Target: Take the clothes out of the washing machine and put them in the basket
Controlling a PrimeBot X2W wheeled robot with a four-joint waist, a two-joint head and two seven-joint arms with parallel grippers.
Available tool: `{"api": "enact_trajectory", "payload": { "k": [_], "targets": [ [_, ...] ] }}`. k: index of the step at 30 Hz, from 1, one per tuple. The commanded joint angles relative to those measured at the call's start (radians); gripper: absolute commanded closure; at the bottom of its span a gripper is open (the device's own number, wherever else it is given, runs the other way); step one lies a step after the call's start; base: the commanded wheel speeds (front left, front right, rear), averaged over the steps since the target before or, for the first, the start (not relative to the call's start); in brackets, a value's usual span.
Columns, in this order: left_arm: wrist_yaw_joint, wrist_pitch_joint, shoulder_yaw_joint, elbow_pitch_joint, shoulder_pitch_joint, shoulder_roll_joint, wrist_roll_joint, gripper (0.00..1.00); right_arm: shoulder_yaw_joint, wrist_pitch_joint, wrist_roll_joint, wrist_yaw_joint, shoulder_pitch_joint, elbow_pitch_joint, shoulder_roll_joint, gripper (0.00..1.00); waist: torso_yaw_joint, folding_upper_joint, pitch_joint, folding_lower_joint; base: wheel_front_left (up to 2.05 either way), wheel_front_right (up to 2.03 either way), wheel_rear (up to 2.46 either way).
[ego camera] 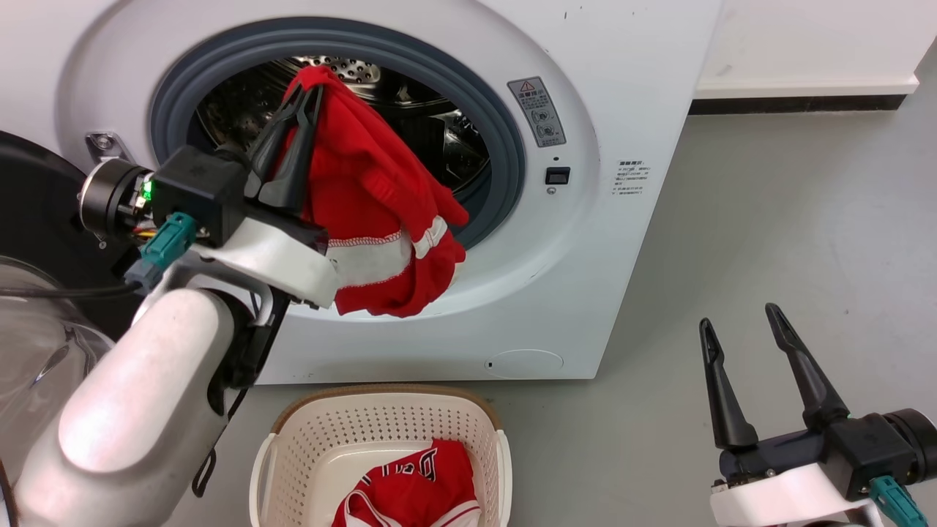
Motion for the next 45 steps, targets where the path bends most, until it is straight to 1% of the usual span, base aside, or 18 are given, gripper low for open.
{"api": "enact_trajectory", "payload": {
  "k": [1,9,13,14,17,21,24,30,32,37,45],
  "targets": [
    [0.008,0.006,-0.001,-0.021,0.02,0.005,0.005,1.0,0.0,-0.002,0.009,-0.001,0.01,0.002,0.002,0.0,0.001,-0.0001,-0.003,0.0001,0.0,0.0,0.0],
    [0.06,0.044,-0.003,-0.18,0.101,0.051,0.009,1.0,0.002,-0.002,0.01,-0.001,0.014,-0.001,0.002,0.0,0.002,-0.0001,-0.005,0.0001,0.0,0.0,0.0],
    [0.079,0.057,-0.014,-0.245,0.161,0.077,0.014,1.0,-0.002,-0.002,0.008,-0.001,0.0,-0.006,0.002,0.0,0.006,-0.0001,0.012,0.0001,0.0,0.0,0.0],
    [0.089,0.062,-0.02,-0.267,0.192,0.086,0.013,1.0,-0.004,-0.002,0.005,-0.001,-0.006,-0.007,0.002,0.0,0.009,-0.0001,0.024,0.0001,0.0,0.0,0.0],
    [0.098,0.062,-0.032,-0.288,0.238,0.09,0.002,1.0,-0.011,-0.002,0.001,-0.001,-0.017,-0.009,0.002,0.0,0.017,-0.0001,0.046,0.0001,0.0,0.0,0.0],
    [0.101,0.057,-0.045,-0.27,0.3,0.1,-0.014,1.0,-0.009,-0.002,-0.001,-0.001,-0.038,-0.013,0.002,0.0,0.019,-0.0001,0.083,0.0001,0.0,0.0,0.0],
    [0.089,0.053,-0.064,-0.24,0.334,0.097,-0.024,1.0,-0.012,-0.002,-0.004,-0.001,-0.053,-0.016,0.002,0.0,0.022,-0.0001,0.114,0.0001,0.0,0.0,0.0],
    [0.045,0.038,-0.117,-0.116,0.361,0.055,-0.046,1.0,-0.012,-0.002,-0.015,-0.001,-0.092,-0.024,0.002,0.0,0.014,-0.0001,0.19,0.0001,0.0,0.0,0.0],
    [0.022,0.024,-0.127,-0.056,0.359,0.025,-0.067,1.0,-0.011,-0.002,-0.017,-0.001,-0.11,-0.029,0.002,0.0,0.007,-0.0001,0.222,0.0001,0.0,0.0,0.0],
    [-0.034,-0.009,-0.147,0.131,0.314,-0.03,-0.086,1.0,-0.014,-0.002,-0.018,-0.001,-0.156,-0.043,0.002,0.0,-0.012,-0.0001,0.314,0.0001,0.0,0.0,0.0],
    [-0.124,-0.044,-0.173,0.508,0.182,-0.128,-0.086,1.0,-0.025,-0.002,-0.011,-0.001,-0.242,-0.064,0.002,0.0,-0.048,-0.0001,0.482,0.0001,0.0,0.0,0.0]
  ]
}}
